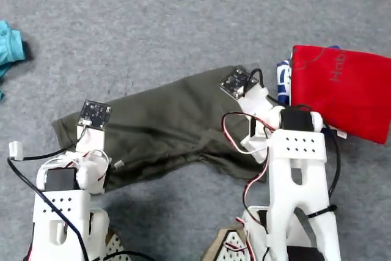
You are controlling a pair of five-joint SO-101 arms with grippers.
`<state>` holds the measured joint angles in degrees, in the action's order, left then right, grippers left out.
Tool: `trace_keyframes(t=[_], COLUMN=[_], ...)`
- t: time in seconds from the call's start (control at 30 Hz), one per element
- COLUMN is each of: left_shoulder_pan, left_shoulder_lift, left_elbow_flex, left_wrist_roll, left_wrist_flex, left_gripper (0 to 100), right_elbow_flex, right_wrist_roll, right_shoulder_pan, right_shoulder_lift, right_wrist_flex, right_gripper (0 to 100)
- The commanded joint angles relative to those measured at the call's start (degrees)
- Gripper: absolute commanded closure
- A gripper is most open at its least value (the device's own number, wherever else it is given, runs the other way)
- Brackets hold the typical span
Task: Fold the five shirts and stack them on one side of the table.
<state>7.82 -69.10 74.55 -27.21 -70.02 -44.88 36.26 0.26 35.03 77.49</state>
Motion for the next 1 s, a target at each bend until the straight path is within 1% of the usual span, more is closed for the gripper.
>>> trace_keyframes(t=[0.0,0.13,0.23,0.3,0.43,0.5,0.57,0.63,0.7,0.77,0.87,0.97], left_shoulder_pan=[-0.79,-0.70,-1.14,-1.23,-1.23,-1.23,-1.23,-1.14,-0.97,-0.70,-0.70,-0.62], left_shoulder_lift=[-0.48,-0.48,-0.48,-0.48,-0.48,-0.48,-0.48,-0.75,-0.57,-0.66,-1.10,-1.10], left_elbow_flex=[-1.23,-2.11,-4.13,-4.57,-4.40,-4.40,-4.92,-5.10,-6.42,-8.97,-12.48,-16.79], left_wrist_roll=[-1.23,-1.32,-1.32,-1.32,-1.93,-4.04,-5.98,-7.82,-12.13,-16.26,-18.46,-18.73], left_wrist_flex=[-0.26,-1.58,-3.08,-3.34,-3.52,-4.22,-5.36,-6.42,-9.32,-13.01,-18.64,-21.01], left_gripper=[98,98,98,98,98,98,98,98,98,94,85,85], right_elbow_flex=[0.04,0.40,1.19,2.24,3.03,2.77,2.77,3.12,3.47,5.32,9.89,14.90], right_wrist_roll=[0.70,1.23,5.01,6.07,6.33,6.51,8.44,9.67,9.93,9.93,10.90,13.19], right_shoulder_pan=[1.27,1.98,3.91,5.67,6.81,6.73,6.20,6.20,6.20,5.93,6.20,6.29], right_shoulder_lift=[1.98,1.98,1.98,1.98,1.98,1.89,1.98,1.98,1.98,1.98,1.98,1.98], right_wrist_flex=[-0.53,0.88,1.76,1.76,1.85,1.93,1.93,1.93,2.81,5.71,10.81,15.74], right_gripper=[99.5,99.5,99.5,99.5,99.5,99.5,98.5,94.9,90.8,88.5,88.2,88.1])
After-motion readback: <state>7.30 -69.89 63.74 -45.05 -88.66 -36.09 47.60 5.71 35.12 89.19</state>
